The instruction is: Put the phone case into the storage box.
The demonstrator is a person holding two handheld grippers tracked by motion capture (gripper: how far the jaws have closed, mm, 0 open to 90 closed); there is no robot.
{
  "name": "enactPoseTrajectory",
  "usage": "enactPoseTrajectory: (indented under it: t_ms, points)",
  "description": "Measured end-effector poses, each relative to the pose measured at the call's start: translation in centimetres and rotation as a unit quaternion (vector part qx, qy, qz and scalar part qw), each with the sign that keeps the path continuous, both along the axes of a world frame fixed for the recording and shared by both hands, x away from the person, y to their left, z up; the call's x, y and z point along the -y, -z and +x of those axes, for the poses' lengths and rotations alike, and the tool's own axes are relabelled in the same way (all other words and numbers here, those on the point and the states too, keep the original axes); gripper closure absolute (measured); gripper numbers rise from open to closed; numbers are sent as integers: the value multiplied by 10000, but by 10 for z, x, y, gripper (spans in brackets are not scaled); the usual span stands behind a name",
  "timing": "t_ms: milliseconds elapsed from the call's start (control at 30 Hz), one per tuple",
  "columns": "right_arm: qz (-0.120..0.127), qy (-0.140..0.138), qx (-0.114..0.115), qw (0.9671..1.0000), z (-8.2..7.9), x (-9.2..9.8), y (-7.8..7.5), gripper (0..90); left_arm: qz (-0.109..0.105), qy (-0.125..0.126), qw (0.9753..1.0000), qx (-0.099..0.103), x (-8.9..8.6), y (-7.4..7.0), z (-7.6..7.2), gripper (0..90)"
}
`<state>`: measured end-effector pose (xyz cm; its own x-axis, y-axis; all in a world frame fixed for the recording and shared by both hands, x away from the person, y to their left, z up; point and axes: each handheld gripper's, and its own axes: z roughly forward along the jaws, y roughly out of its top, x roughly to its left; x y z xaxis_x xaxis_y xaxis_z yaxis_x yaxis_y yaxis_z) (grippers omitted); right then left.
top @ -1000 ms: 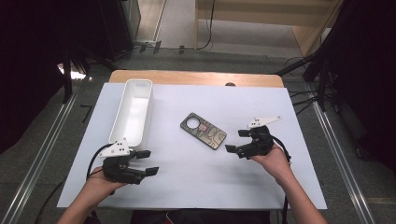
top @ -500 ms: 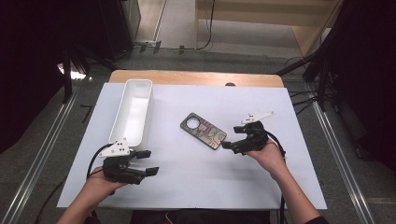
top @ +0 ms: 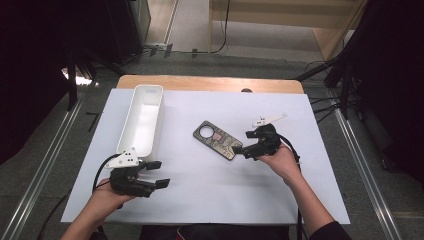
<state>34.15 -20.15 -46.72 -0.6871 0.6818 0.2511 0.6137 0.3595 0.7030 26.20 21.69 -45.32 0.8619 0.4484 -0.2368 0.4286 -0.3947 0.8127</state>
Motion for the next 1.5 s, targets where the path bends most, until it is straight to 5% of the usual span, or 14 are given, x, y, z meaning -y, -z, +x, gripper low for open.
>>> enactPoseTrajectory:
  t_ms: [1500]
  points:
    - [174, -168, 77, 9997, 48, -43, 0, 89, -44, 17, 10000, -22, -1, 0, 2, 277]
